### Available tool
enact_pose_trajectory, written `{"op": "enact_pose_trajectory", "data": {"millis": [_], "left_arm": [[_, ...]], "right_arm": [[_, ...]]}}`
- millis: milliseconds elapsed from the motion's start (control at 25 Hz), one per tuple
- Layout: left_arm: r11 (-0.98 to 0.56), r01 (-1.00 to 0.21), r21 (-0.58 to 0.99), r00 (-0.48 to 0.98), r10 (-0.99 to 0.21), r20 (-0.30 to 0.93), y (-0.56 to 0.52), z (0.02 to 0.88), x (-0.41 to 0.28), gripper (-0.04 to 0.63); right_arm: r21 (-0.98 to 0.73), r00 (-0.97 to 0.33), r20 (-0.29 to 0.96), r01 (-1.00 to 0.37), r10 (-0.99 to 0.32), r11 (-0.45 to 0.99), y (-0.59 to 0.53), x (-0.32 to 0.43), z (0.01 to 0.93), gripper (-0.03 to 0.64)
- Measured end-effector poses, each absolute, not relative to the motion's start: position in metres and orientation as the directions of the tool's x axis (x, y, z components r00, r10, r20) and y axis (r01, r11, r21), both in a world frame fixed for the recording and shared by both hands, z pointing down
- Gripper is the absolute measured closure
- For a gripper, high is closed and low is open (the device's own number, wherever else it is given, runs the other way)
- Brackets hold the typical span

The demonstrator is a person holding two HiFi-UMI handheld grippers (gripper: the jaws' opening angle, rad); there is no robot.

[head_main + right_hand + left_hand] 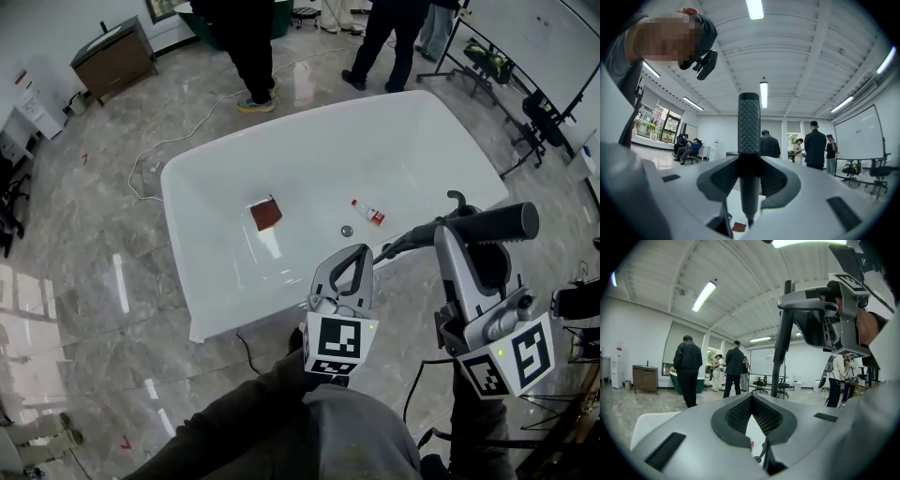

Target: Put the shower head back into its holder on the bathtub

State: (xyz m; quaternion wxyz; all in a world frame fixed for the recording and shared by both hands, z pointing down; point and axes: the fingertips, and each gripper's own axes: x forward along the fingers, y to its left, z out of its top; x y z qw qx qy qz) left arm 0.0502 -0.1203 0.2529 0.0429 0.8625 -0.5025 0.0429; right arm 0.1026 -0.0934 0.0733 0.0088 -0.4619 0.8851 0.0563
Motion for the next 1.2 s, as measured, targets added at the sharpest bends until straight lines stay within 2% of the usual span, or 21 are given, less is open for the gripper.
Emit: {"op": "enact_pose_trajectory", "data": {"millis": [1200], "left_arm": [[-0.537, -0.842, 0.053, 0.538, -0.829, 0.154, -0.151, 0.275, 0.054, 0.592]], "right_arm": [[0.003, -0.515, -0.006, -0.857, -0.857, 0.515, -0.125, 0.115, 0.124, 0.476]]}}
